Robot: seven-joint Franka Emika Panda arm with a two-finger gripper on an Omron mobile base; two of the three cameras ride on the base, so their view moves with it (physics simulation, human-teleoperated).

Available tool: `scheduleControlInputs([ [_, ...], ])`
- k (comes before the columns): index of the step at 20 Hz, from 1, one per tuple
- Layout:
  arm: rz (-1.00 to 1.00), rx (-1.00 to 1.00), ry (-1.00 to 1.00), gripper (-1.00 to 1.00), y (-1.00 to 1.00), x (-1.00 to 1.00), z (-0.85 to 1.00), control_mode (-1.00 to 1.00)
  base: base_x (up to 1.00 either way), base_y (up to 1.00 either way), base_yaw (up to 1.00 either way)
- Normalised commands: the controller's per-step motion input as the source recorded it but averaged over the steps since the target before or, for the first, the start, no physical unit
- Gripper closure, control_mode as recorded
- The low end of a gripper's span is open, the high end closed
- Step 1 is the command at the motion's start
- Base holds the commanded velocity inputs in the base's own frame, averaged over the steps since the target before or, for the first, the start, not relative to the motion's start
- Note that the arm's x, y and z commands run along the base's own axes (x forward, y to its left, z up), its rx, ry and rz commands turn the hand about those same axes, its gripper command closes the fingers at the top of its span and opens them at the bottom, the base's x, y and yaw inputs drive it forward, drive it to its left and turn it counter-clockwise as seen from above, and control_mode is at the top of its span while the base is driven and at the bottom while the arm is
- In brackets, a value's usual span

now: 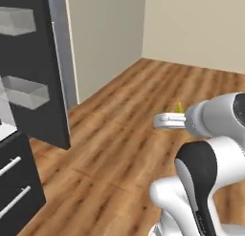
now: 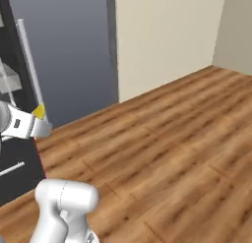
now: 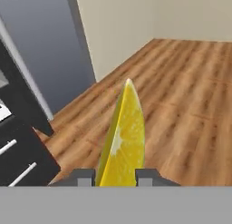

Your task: There is a bowl on the dining counter. Grab a lemon wedge from the fridge and place it in the bowl. Then get the liquor bottle and glass cup from the cabinet and place them next to the bowl.

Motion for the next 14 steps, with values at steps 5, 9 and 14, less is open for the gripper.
scheduleControlInputs([
  [5, 0.00, 0.00, 0.00, 1.00, 0.00, 0.00, 0.00, 1.00, 0.00, -0.83, -0.75],
  [9, 0.00, 0.00, 0.00, 1.00, 0.00, 0.00, 0.00, 1.00, 0.08, -0.76, -0.67],
  [14, 0.00, 0.00, 0.00, 1.00, 0.00, 0.00, 0.00, 1.00, 0.64, -0.23, -0.43],
])
